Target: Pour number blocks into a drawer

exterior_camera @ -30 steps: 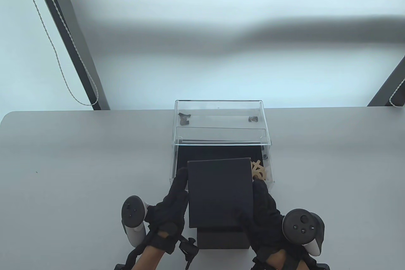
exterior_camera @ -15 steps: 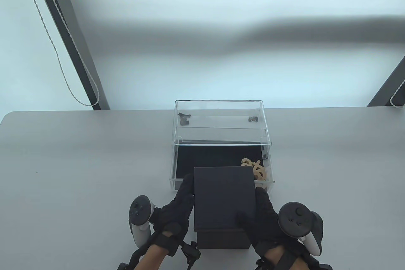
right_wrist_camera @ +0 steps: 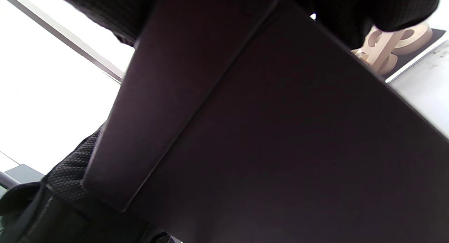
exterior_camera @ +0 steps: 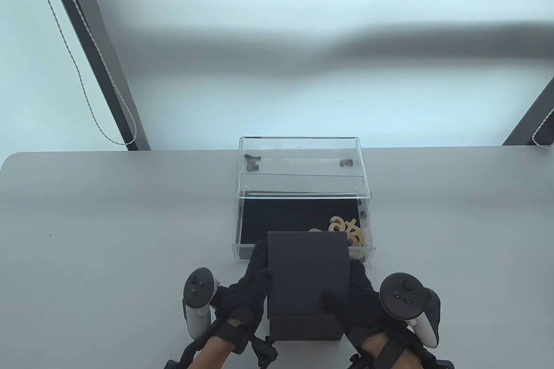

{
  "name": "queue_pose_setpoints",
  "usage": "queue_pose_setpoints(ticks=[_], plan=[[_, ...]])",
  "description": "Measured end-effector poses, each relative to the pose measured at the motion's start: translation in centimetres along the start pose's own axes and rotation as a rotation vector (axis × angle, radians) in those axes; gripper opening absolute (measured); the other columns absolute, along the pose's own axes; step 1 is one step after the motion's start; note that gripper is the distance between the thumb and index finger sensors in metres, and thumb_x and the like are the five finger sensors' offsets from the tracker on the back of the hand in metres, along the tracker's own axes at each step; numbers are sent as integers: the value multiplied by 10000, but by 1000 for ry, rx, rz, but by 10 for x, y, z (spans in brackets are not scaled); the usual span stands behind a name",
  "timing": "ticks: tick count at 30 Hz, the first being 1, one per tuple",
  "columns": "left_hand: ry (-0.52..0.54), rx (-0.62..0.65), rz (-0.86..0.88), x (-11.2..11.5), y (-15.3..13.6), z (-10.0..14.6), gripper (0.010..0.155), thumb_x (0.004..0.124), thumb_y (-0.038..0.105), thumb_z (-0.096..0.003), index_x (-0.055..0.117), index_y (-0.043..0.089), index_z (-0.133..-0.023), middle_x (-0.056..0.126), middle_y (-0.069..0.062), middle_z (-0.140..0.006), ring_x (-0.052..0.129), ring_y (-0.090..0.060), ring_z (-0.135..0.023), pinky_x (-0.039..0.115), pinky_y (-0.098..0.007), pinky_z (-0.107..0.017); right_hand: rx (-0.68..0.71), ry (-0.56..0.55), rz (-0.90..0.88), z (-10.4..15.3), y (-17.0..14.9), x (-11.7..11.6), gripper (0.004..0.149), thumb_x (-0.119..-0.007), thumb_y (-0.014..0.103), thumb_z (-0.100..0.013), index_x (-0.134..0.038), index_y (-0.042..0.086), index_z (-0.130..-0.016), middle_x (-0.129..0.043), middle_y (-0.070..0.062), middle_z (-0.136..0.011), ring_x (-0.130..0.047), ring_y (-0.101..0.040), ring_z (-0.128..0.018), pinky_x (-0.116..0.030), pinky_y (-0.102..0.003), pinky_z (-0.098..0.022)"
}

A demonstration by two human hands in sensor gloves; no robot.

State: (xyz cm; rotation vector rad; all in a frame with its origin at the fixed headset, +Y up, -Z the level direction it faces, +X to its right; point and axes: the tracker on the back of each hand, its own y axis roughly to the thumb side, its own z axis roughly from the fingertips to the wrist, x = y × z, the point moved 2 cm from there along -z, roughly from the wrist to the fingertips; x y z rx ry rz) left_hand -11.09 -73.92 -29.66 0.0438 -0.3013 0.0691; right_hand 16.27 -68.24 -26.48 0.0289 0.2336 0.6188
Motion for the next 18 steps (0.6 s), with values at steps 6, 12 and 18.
queue_pose_setpoints(ticks=[6,12,18], plan=[[26,-23,35,0,-7,0,721,560,523,-516,237,261,-1105,202,-101,-1218,242,-382,-1104,311,-684,-742,-32,33,-17,-4,-7,-5,941,-735,528,-448,-215,-82,-940,-405,-416,-949,-657,-656,-803,-605,-728,-565],[32,-55,26,-1,-13,0,718,558,519,-516,241,258,-1105,209,-104,-1218,252,-387,-1103,322,-681,-743,-54,51,-6,-6,-12,-10,943,-730,532,-447,-213,-85,-937,-408,-417,-945,-664,-650,-801,-608,-724,-565],[32,-74,27,-2,-18,0,718,557,522,-517,240,260,-1105,205,-103,-1217,251,-389,-1102,322,-682,-742,-76,70,-7,-7,-15,-13,944,-726,532,-445,-210,-89,-934,-408,-419,-943,-665,-648,-799,-607,-723,-564]])
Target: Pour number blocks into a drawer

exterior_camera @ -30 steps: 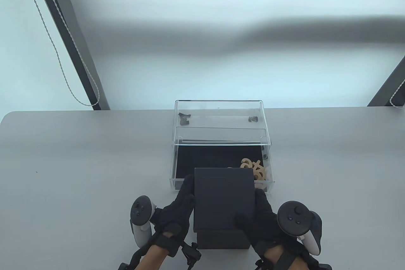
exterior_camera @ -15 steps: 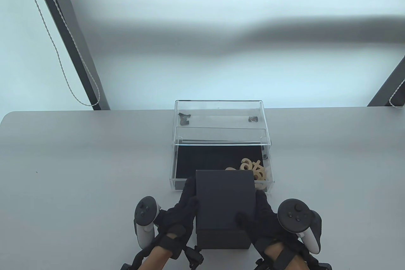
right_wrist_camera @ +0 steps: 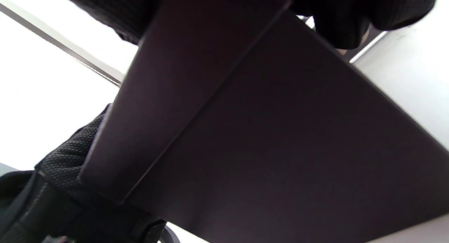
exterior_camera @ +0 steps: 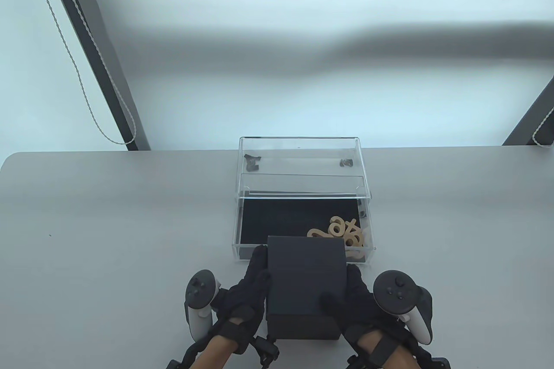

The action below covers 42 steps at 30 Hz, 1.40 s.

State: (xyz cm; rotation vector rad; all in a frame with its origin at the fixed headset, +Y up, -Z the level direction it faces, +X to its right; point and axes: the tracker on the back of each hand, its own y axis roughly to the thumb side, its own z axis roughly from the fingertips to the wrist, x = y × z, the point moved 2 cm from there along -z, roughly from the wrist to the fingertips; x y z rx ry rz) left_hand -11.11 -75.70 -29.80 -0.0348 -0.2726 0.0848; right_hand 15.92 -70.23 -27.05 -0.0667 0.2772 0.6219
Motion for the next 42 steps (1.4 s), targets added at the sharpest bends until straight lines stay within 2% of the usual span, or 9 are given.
queue_pose_setpoints(ticks=[24,29,34,42], plan=[[6,-60,-6,0,-8,1,712,555,518,-517,245,263,-1104,209,-112,-1218,258,-419,-1096,320,-685,-739,-36,25,3,-1,-2,-3,947,-724,537,-438,-208,-85,-932,-415,-415,-943,-674,-641,-795,-607,-720,-564],[28,-66,-22,-1,-4,1,709,574,502,-517,270,242,-1102,231,-123,-1214,271,-432,-1089,323,-682,-737,-62,66,-50,-1,-5,6,922,-715,548,-440,-249,-57,-957,-440,-396,-962,-684,-633,-799,-609,-717,-565],[56,-8,-203,-4,10,1,711,587,504,-513,295,236,-1103,249,-129,-1212,278,-438,-1084,319,-682,-733,-52,32,-71,-1,-6,16,894,-713,546,-443,-296,-37,-976,-463,-387,-971,-685,-634,-799,-606,-718,-566],[59,99,-438,2,44,3,718,608,517,-507,331,229,-1104,275,-138,-1213,269,-447,-1080,284,-686,-729,-40,31,-70,-1,-6,16,886,-709,546,-444,-302,-30,-981,-451,-381,-979,-660,-633,-817,-586,-720,-577]])
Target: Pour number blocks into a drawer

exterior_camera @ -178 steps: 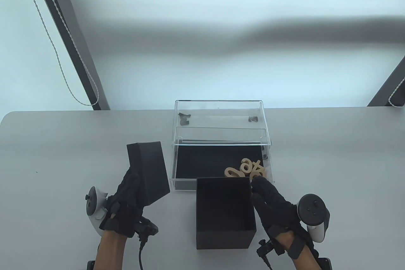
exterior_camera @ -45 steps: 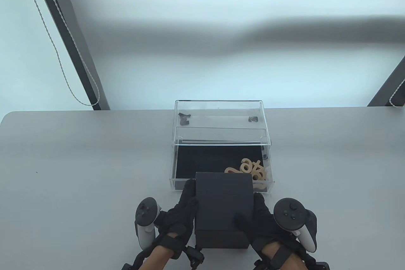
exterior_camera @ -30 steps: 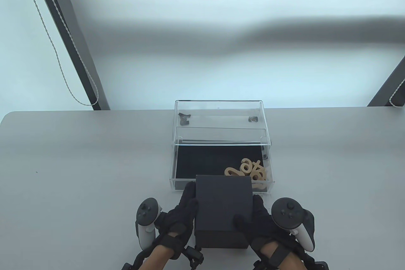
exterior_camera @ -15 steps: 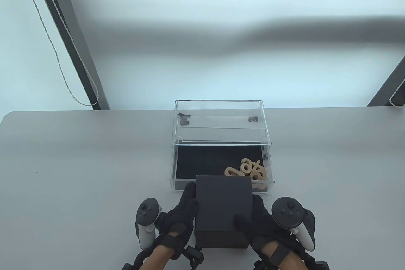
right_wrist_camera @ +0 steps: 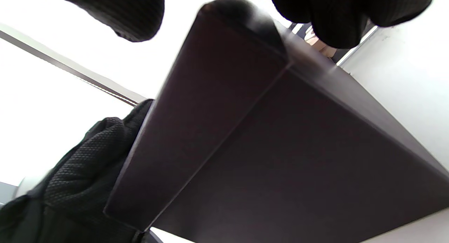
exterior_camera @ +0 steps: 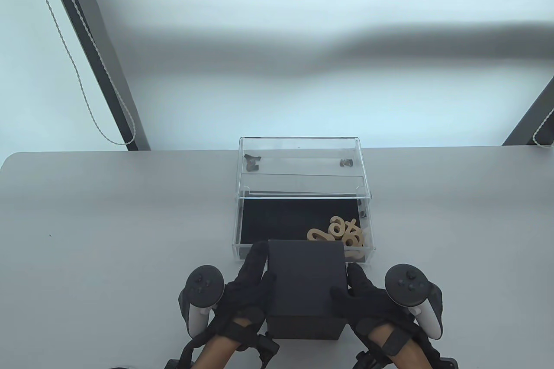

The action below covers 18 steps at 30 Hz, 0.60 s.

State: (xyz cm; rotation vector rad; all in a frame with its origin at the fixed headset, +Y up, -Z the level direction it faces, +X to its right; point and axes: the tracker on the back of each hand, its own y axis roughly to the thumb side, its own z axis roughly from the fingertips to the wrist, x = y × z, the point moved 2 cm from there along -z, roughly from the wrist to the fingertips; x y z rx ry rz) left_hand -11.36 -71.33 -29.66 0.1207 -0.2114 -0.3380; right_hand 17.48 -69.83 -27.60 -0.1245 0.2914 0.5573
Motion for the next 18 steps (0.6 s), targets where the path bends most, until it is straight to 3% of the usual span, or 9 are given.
queue_pose_setpoints(ticks=[7,18], plan=[[-29,84,-341,9,43,-1,718,611,542,-506,380,223,-1106,297,-146,-1218,243,-452,-1080,182,-684,-716,6,-20,-2,0,-1,4,882,-706,546,-447,-305,-25,-986,-428,-373,-991,-609,-639,-841,-550,-726,-592],[-205,44,-608,68,77,-13,728,606,568,-505,389,225,-1110,298,-143,-1223,212,-442,-1083,116,-669,-706,-25,-21,-53,-4,-12,10,879,-702,547,-451,-305,-23,-990,-410,-372,-998,-579,-642,-852,-527,-730,-600]])
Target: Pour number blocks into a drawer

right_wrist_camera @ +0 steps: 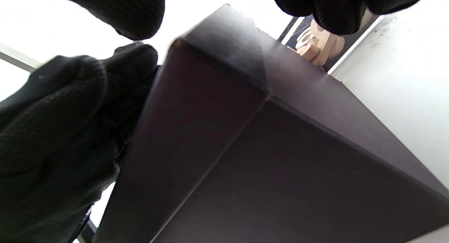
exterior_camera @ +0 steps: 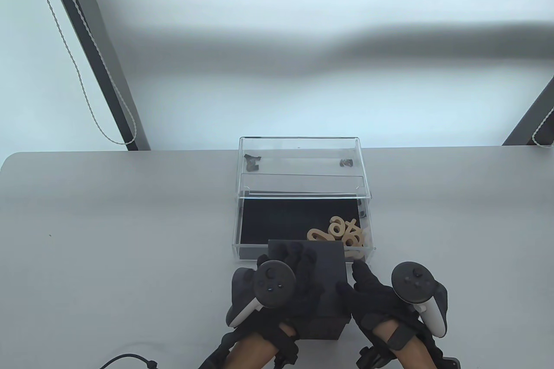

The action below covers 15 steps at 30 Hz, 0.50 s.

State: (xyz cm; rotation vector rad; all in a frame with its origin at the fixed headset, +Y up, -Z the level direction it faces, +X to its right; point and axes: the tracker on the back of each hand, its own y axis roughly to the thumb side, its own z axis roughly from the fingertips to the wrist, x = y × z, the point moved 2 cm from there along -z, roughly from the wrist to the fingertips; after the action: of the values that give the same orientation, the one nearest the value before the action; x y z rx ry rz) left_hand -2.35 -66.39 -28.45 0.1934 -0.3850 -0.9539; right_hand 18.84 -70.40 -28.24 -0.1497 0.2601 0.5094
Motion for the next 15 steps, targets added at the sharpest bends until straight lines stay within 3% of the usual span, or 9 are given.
queue_pose_setpoints(ticks=[6,15], plan=[[-78,-64,-131,22,13,-9,739,596,582,-504,348,243,-1113,207,-122,-1221,113,-421,-1074,73,-659,-699,0,4,-40,-1,-3,3,872,-693,545,-455,-304,-23,-991,-412,-373,-998,-577,-642,-854,-527,-730,-600],[-14,-17,-220,27,12,-5,744,556,627,-495,375,257,-1114,239,-109,-1228,157,-410,-1087,114,-654,-718,-1,16,-52,-2,-4,2,876,-694,549,-453,-306,-23,-991,-414,-372,-998,-579,-641,-853,-528,-728,-601]])
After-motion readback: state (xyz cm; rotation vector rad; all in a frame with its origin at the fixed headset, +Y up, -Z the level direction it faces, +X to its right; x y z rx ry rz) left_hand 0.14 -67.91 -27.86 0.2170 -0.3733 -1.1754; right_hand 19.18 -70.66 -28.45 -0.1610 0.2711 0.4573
